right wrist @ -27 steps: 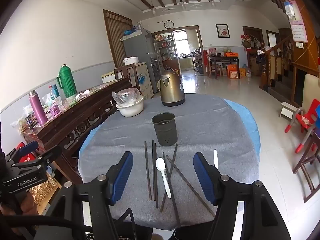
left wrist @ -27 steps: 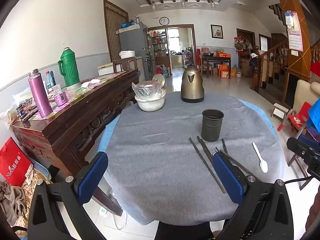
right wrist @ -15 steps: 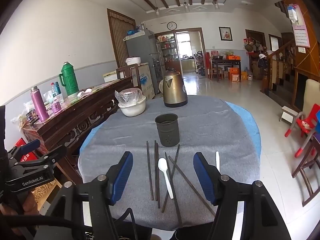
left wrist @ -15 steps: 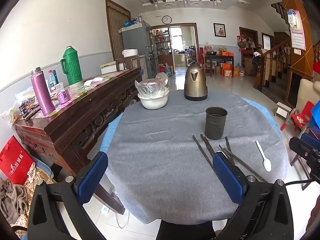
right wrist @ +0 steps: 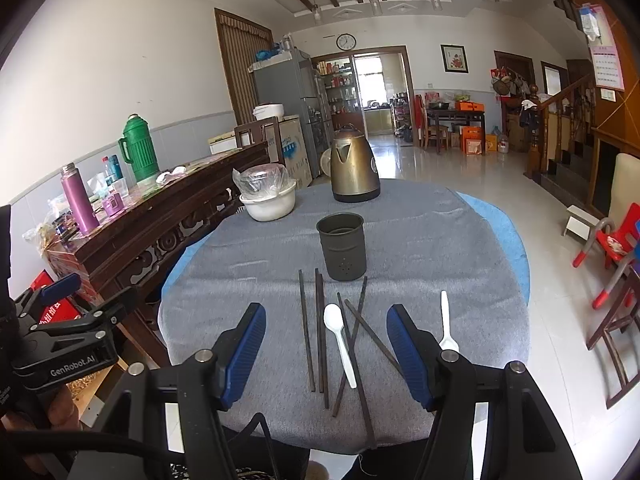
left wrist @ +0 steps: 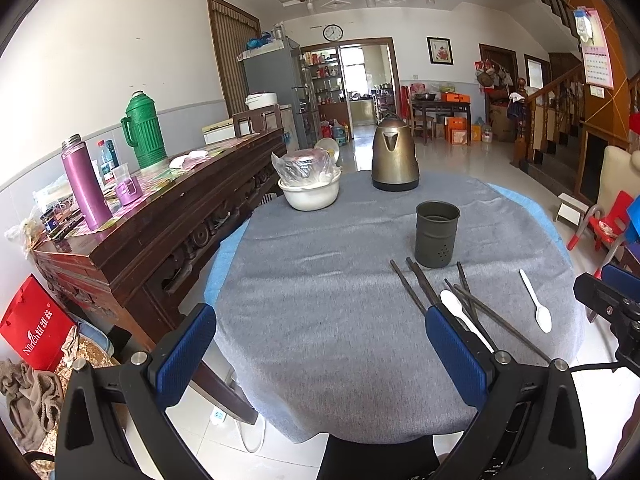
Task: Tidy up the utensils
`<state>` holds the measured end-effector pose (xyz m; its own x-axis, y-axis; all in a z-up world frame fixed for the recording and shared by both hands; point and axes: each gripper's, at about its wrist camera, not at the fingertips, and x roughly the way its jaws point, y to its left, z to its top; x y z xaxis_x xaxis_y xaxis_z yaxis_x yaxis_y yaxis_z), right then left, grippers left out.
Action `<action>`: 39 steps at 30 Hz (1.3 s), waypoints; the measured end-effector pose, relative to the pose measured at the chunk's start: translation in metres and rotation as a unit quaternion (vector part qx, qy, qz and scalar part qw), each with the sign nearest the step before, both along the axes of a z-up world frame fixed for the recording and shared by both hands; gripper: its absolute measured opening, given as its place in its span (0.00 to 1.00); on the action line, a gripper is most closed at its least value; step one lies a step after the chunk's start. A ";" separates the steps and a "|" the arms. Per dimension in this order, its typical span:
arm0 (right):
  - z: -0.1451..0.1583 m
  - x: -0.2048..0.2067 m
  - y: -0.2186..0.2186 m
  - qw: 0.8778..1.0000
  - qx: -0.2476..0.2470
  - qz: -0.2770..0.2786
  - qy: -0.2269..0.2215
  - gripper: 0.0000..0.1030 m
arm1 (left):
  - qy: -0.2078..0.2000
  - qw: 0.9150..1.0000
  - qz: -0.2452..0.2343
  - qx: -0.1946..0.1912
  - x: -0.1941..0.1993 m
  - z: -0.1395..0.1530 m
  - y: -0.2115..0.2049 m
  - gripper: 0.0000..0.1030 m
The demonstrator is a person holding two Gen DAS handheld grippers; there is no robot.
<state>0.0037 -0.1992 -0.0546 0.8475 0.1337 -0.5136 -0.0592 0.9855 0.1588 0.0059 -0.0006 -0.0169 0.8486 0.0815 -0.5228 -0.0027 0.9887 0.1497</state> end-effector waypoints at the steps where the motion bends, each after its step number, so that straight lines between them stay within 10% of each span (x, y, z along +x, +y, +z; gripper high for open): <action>1: -0.001 0.000 0.000 1.000 0.000 0.000 0.000 0.65 | 0.001 1.000 -0.001 0.001 0.000 0.000 0.000 1.00; 39: -0.006 0.006 0.000 1.000 0.010 -0.007 0.017 0.65 | 0.015 1.000 -0.009 0.009 0.003 -0.006 -0.004 1.00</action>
